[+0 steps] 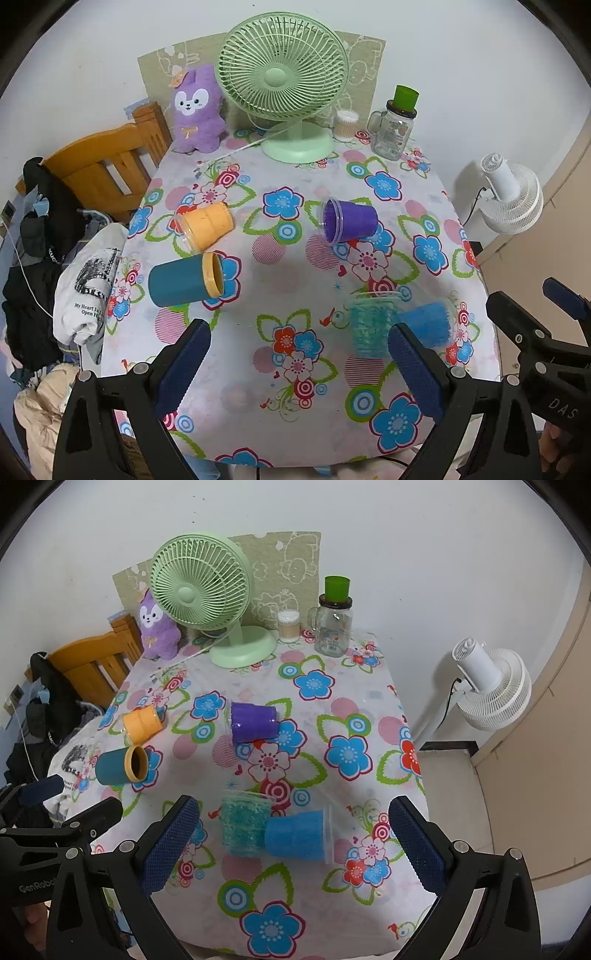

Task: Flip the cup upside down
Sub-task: 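Move the left tool toward the clear teal-filled cup lying on its side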

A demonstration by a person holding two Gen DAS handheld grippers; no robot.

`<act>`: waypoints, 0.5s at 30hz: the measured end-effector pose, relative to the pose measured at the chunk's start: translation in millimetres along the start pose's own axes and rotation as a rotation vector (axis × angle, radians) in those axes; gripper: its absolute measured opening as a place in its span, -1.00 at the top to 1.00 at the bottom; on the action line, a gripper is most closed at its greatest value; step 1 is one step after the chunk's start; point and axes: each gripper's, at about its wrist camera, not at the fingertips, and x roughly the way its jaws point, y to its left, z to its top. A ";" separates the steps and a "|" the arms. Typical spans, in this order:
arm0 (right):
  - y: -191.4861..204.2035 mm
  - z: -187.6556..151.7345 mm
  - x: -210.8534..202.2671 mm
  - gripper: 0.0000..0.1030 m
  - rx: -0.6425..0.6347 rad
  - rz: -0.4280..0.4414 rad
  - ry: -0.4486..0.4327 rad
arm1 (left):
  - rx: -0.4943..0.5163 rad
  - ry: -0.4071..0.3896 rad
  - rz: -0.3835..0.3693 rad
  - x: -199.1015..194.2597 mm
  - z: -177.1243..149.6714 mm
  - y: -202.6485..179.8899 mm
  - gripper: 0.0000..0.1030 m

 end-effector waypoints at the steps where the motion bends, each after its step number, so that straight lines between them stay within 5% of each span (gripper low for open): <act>1: -0.4 0.3 1.3 -1.00 0.000 -0.001 0.003 | 0.003 0.003 -0.001 1.6 0.6 -1.2 -0.90; 15: -14.1 5.0 28.6 -1.00 0.010 -0.002 0.038 | 0.028 0.059 -0.033 36.9 11.4 -16.6 -0.90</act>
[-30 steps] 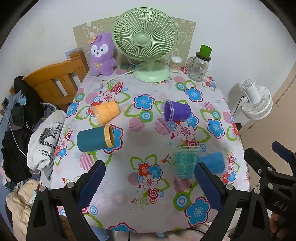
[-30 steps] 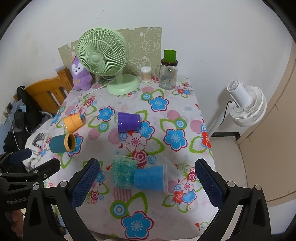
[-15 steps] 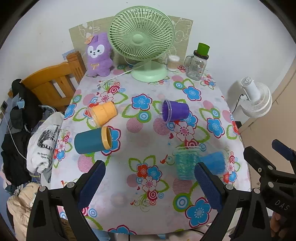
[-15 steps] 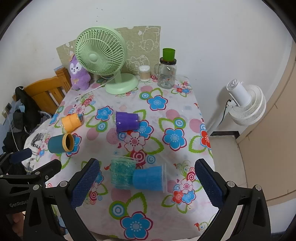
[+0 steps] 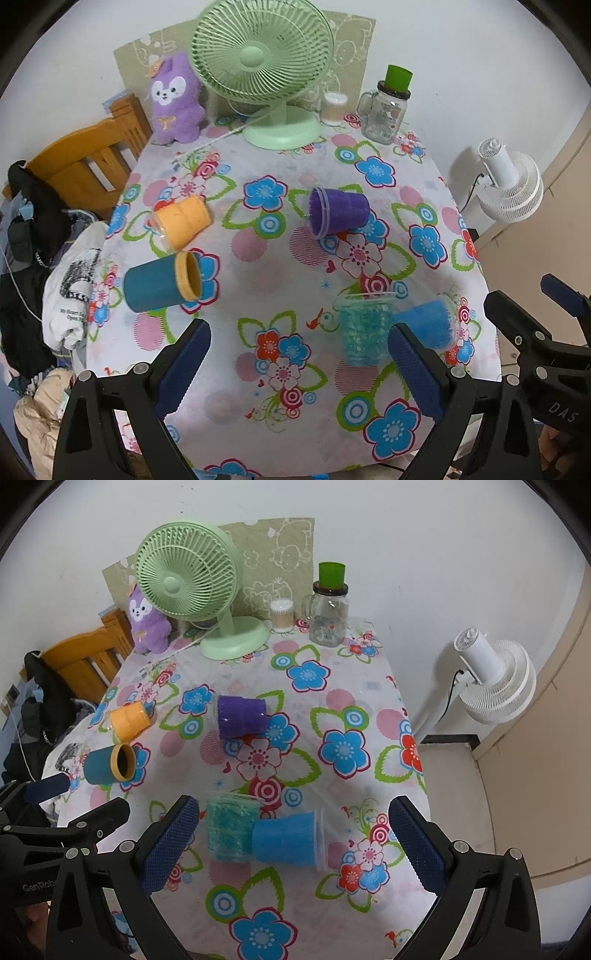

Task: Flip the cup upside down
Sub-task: 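Move the left tool toward the clear teal-filled cup lying on its side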

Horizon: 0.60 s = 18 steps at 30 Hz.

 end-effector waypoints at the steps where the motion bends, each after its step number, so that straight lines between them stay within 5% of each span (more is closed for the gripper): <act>1: -2.3 0.3 2.7 -1.00 0.002 0.001 0.004 | 0.001 0.011 -0.007 4.9 0.3 -1.5 -0.90; 18: -42.7 -7.9 60.2 -1.00 0.098 -0.001 0.105 | 0.053 0.132 -0.071 81.4 -4.6 -39.7 -0.89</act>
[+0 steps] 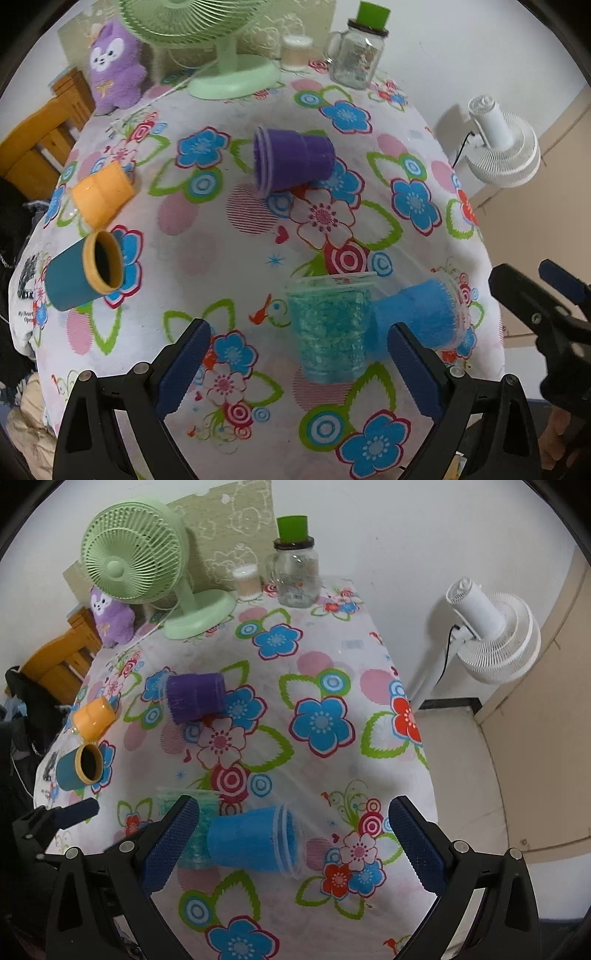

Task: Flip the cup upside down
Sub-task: 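Move the left tool toward the clear teal-filled cup lying on its side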

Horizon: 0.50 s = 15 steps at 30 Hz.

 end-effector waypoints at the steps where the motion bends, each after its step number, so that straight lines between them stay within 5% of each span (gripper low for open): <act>1: -2.0 0.1 2.0 -1.00 0.001 -0.002 0.005 | 0.003 0.005 0.006 4.3 0.6 -1.9 -0.88; 15: -19.5 -5.6 38.1 -1.00 0.008 -0.016 0.078 | 0.017 0.065 0.027 49.8 9.2 -11.5 -0.69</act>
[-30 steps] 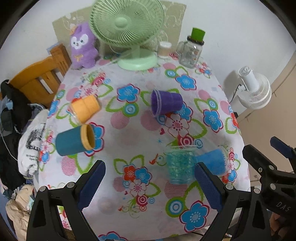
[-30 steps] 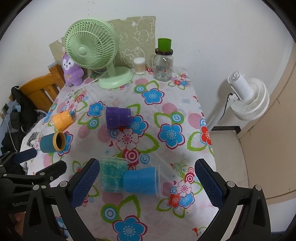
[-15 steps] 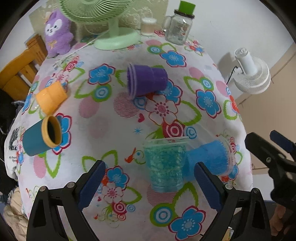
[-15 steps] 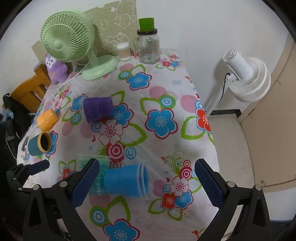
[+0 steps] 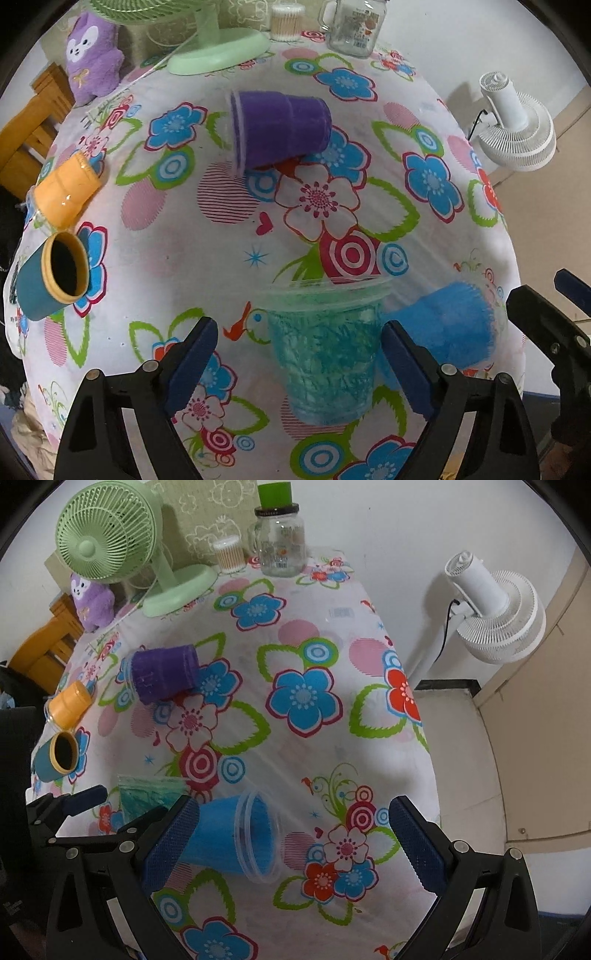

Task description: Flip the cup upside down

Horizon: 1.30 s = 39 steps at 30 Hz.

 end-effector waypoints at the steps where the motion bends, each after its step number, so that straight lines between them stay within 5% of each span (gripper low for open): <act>1: -0.4 0.3 1.8 -1.00 0.000 0.000 0.003 | 0.001 0.007 0.002 2.0 0.3 -0.4 -0.61; 3: -1.4 0.4 3.0 -1.00 0.002 0.000 0.006 | 0.003 0.027 -0.002 5.9 -0.2 -0.2 -0.33; 13: 13.7 1.4 7.3 -1.00 -0.007 0.020 0.020 | -0.022 0.003 0.003 -10.7 -8.3 24.2 -0.26; 25: 83.2 0.2 5.9 -1.00 -0.083 0.070 0.004 | -0.120 -0.025 0.049 -26.6 -23.8 96.7 -0.26; 37: 123.9 -12.5 15.2 -1.00 -0.080 0.060 0.018 | -0.107 -0.009 0.001 -9.4 -30.8 118.0 -0.30; 39: 127.3 -13.8 16.1 -1.00 -0.077 0.054 0.017 | -0.084 0.003 -0.010 -8.2 -30.1 117.2 -0.61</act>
